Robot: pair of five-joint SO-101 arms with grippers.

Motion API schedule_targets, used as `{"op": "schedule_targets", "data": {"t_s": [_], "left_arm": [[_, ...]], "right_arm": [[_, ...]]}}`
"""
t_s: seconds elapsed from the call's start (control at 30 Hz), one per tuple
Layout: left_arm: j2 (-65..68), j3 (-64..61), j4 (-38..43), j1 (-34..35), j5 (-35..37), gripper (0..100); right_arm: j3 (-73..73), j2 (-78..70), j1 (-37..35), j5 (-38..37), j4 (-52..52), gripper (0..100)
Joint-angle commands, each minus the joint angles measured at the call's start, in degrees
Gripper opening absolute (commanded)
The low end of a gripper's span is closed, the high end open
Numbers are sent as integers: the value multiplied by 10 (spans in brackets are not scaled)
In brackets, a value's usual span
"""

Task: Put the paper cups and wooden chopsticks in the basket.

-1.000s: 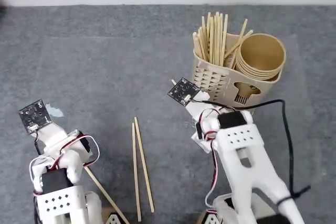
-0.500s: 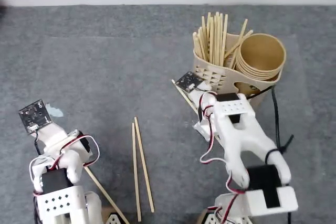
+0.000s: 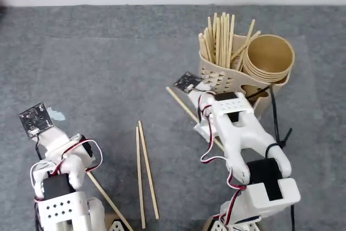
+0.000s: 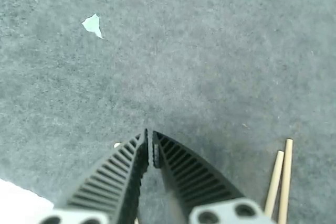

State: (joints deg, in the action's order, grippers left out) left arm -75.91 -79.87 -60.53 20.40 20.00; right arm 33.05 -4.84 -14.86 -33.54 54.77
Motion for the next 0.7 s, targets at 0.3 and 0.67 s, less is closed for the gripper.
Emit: {"op": "schedule_targets", "data": {"t_s": [0.3, 0.67], "left_arm": [[-8, 4, 11, 0, -5, 12], [-8, 4, 11, 0, -5, 12]], "right_arm": [[-2, 17, -78, -4, 61, 41], [-109, 19, -138, 56, 62, 158]]}}
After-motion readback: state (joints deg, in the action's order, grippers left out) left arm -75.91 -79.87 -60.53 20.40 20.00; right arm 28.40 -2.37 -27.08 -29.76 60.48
